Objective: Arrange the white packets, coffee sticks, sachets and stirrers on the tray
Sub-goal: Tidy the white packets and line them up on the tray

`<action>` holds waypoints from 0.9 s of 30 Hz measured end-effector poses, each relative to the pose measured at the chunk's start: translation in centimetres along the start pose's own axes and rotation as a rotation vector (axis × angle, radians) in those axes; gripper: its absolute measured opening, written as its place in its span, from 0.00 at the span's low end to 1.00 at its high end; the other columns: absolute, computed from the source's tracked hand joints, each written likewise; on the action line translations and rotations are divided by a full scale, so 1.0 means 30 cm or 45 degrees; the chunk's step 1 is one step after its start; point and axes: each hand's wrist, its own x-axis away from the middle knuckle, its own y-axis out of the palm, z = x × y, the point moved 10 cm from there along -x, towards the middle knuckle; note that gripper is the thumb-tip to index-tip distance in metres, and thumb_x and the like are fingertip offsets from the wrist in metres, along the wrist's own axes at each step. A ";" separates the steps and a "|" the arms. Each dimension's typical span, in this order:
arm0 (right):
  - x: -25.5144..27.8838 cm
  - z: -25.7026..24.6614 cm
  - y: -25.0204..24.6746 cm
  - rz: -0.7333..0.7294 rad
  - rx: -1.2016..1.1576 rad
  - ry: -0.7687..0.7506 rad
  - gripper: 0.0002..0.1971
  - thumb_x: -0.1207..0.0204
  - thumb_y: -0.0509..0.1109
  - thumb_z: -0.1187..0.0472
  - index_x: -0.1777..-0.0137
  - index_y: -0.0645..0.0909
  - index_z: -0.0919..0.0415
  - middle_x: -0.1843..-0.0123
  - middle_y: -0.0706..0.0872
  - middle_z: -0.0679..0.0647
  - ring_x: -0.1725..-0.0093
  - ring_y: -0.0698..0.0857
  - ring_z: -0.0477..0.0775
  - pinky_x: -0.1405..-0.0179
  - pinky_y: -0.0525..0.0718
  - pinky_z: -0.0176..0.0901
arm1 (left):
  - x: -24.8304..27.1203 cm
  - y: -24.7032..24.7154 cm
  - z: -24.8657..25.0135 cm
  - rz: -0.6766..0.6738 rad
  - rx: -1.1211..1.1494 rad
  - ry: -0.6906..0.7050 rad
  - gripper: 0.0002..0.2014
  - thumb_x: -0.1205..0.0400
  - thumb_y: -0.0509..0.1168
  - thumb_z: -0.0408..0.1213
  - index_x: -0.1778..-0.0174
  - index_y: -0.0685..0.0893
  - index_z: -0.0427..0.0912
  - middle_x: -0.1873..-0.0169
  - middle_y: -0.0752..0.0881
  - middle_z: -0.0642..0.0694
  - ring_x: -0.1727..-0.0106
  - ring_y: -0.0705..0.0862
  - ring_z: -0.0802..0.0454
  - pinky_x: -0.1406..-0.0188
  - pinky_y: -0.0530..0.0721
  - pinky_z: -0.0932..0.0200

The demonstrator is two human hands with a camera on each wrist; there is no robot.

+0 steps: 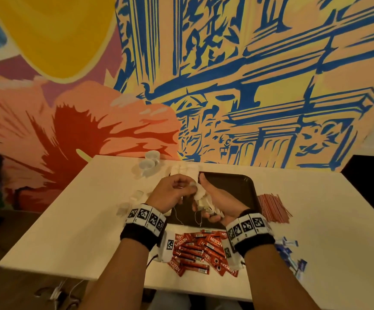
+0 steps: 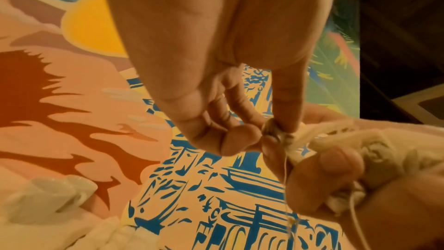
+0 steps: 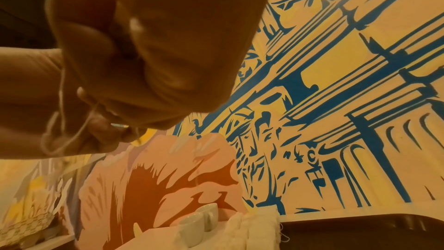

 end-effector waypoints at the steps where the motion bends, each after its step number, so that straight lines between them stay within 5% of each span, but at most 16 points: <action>1: 0.004 0.003 -0.007 0.016 -0.015 0.003 0.42 0.32 0.65 0.20 0.41 0.85 0.60 0.58 0.87 0.59 0.74 0.77 0.48 0.88 0.66 0.32 | 0.000 -0.007 -0.011 0.030 0.065 -0.031 0.07 0.22 0.75 0.31 0.50 0.87 0.38 0.60 0.92 0.44 0.62 0.88 0.51 0.67 0.83 0.58; 4: 0.011 -0.004 -0.034 0.083 -0.048 -0.022 0.39 0.31 0.68 0.23 0.44 0.86 0.61 0.60 0.86 0.57 0.74 0.77 0.47 0.88 0.66 0.32 | -0.007 -0.012 -0.047 0.093 0.314 -0.124 0.08 0.21 0.75 0.29 0.51 0.82 0.36 0.57 0.91 0.33 0.58 0.90 0.41 0.62 0.86 0.53; 9: 0.028 -0.063 -0.087 0.297 -0.081 -0.200 0.28 0.34 0.82 0.38 0.42 0.87 0.57 0.60 0.87 0.53 0.73 0.76 0.47 0.84 0.67 0.33 | -0.004 0.012 -0.060 0.107 0.496 -0.187 0.13 0.21 0.72 0.22 0.43 0.79 0.32 0.60 0.89 0.33 0.64 0.89 0.45 0.65 0.88 0.59; 11: 0.036 -0.082 -0.106 0.371 -0.074 -0.251 0.17 0.28 0.83 0.48 0.45 0.88 0.56 0.60 0.87 0.52 0.72 0.77 0.47 0.83 0.69 0.33 | -0.005 0.030 -0.066 0.038 0.489 -0.190 0.15 0.21 0.72 0.22 0.39 0.81 0.30 0.58 0.90 0.33 0.62 0.90 0.46 0.62 0.89 0.60; 14: 0.032 -0.092 -0.142 0.482 -0.042 -0.286 0.14 0.25 0.82 0.55 0.43 0.88 0.60 0.60 0.87 0.53 0.72 0.79 0.47 0.83 0.71 0.34 | -0.001 0.041 -0.079 -0.047 0.427 -0.182 0.14 0.20 0.72 0.23 0.38 0.84 0.30 0.55 0.91 0.34 0.59 0.90 0.47 0.55 0.91 0.58; 18: 0.028 -0.109 -0.138 0.466 0.036 -0.319 0.11 0.24 0.81 0.57 0.46 0.90 0.61 0.62 0.86 0.54 0.73 0.77 0.48 0.81 0.69 0.36 | 0.004 0.024 -0.080 -0.102 0.328 -0.152 0.12 0.19 0.72 0.31 0.40 0.88 0.34 0.49 0.92 0.37 0.54 0.90 0.48 0.55 0.89 0.56; 23: 0.016 -0.119 -0.106 0.392 0.119 -0.318 0.13 0.23 0.80 0.53 0.45 0.90 0.60 0.60 0.87 0.55 0.71 0.79 0.49 0.80 0.69 0.37 | -0.009 -0.008 -0.071 -0.048 0.203 -0.100 0.10 0.18 0.73 0.39 0.59 0.89 0.35 0.57 0.90 0.40 0.56 0.87 0.49 0.59 0.86 0.58; 27: 0.012 -0.117 -0.077 0.333 0.127 -0.325 0.18 0.27 0.82 0.45 0.45 0.89 0.57 0.62 0.88 0.51 0.72 0.78 0.47 0.79 0.68 0.37 | -0.011 -0.041 -0.075 0.056 0.178 -0.057 0.09 0.19 0.74 0.36 0.63 0.91 0.35 0.64 0.86 0.43 0.60 0.82 0.54 0.64 0.83 0.62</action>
